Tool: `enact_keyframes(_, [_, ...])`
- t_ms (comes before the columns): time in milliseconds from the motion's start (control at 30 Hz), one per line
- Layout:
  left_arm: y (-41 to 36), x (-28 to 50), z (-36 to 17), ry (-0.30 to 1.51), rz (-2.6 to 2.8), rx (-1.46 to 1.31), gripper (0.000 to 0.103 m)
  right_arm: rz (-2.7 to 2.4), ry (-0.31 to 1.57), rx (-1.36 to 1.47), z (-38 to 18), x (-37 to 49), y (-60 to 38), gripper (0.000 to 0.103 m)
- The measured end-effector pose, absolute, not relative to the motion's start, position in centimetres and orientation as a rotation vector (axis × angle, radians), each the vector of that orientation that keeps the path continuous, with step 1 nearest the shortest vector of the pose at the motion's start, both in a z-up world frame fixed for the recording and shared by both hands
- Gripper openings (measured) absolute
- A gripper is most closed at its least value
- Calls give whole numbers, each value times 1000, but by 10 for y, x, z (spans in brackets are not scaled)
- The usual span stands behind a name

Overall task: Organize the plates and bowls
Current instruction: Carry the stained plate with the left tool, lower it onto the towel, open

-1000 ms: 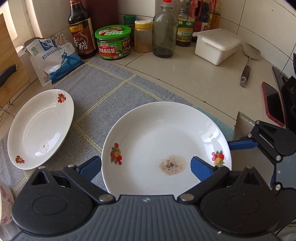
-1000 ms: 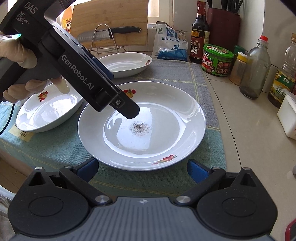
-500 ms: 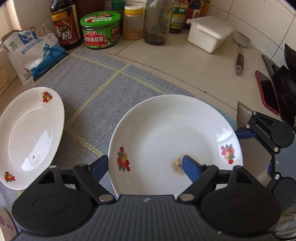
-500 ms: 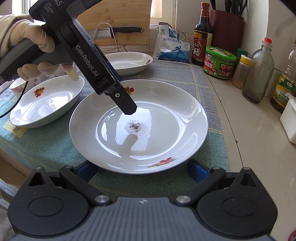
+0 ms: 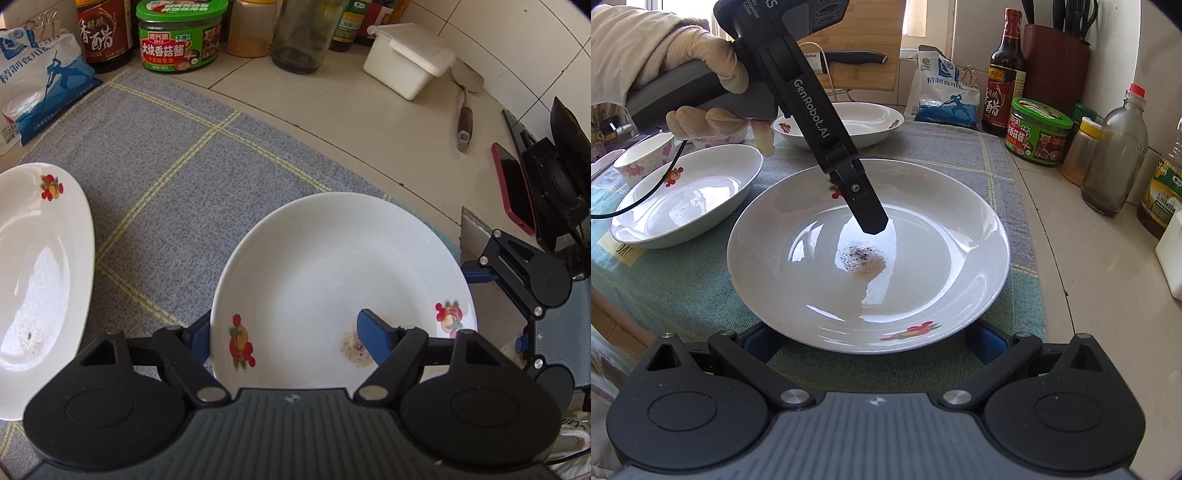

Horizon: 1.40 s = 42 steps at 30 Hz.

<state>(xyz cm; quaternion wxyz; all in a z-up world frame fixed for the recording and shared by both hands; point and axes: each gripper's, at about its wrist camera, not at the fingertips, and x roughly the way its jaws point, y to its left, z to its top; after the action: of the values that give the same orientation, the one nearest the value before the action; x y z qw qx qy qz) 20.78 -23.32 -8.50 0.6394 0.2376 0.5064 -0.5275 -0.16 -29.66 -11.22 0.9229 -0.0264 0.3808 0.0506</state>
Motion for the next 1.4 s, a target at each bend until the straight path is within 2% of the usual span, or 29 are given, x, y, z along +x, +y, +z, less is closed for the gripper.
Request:
enact_keyframes(233, [-235, 213, -83, 1167, -1221, 533, 75, 108, 796, -80, -110, 3, -292, 103])
enact_keyframes(1033, [-278, 264, -60, 1057, -1229, 522, 74, 36, 758, -97, -94, 48, -330, 103])
enact_keyframes(1400, [-301, 281, -80, 1029, -1237, 523, 74, -9, 771, -77, -102, 76, -346, 103])
